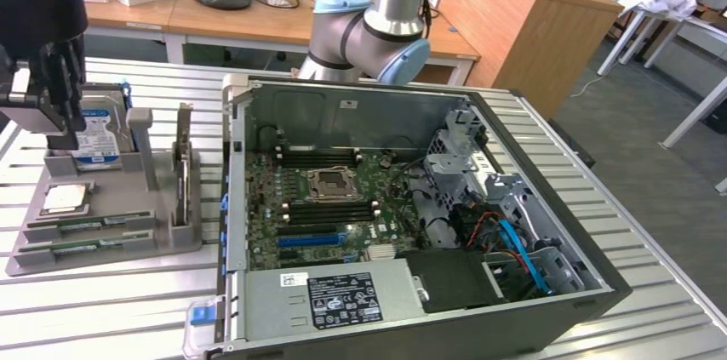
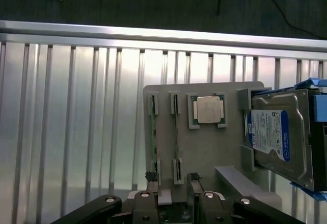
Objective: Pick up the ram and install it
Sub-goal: 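Pick up the ram and move it above insertion slot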
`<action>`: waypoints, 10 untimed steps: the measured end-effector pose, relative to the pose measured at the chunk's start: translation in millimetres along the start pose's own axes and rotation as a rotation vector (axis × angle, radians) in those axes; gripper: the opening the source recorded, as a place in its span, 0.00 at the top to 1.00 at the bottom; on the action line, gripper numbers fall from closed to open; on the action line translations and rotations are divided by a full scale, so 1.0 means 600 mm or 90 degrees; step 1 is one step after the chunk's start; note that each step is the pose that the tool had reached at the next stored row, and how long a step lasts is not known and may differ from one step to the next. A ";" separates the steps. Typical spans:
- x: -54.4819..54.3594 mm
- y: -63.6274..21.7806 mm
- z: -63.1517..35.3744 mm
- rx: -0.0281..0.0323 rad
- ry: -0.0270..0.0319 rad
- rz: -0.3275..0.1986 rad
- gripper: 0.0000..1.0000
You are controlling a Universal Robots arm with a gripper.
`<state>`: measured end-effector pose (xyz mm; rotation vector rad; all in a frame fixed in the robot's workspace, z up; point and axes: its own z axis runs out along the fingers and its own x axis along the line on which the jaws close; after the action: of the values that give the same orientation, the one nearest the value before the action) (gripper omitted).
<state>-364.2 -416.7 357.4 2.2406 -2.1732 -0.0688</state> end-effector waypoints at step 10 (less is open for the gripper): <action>0.000 -0.003 0.017 0.0000 0.0000 0.000 0.64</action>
<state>-362.9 -416.7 347.1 2.2405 -2.1732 -0.0688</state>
